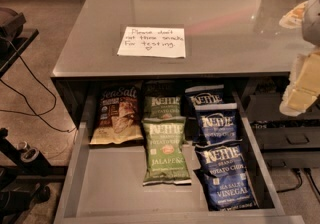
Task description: Pick green jalapeno chip bag from top drawer and place on counter
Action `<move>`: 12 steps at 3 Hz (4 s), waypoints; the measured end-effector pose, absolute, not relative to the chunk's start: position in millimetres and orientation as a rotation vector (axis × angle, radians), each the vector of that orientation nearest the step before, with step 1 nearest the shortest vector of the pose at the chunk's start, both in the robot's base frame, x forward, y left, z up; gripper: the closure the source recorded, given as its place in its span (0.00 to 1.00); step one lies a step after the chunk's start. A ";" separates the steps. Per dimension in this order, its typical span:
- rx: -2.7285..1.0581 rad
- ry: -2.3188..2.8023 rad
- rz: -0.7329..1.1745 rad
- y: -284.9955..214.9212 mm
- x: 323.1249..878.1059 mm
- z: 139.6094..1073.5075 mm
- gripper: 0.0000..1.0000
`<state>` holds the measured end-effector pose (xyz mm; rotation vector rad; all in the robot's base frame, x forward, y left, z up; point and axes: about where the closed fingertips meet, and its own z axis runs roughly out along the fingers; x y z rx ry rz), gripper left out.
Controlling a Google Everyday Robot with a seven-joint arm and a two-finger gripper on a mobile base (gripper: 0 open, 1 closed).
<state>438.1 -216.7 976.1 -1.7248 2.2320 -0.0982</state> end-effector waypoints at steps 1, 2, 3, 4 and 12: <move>-1.725 2.232 -0.098 -216.7 438.1 976.1 0.00; -1.686 2.203 0.010 -208.4 435.6 963.2 0.00; -1.612 2.149 0.227 -181.6 425.5 927.9 0.00; -1.550 2.104 0.425 -147.1 415.2 889.1 0.00; -1.888 1.726 0.473 -19.9 483.7 694.0 0.00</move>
Offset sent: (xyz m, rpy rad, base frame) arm -0.0084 0.0250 -0.0442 0.3002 0.0482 0.0172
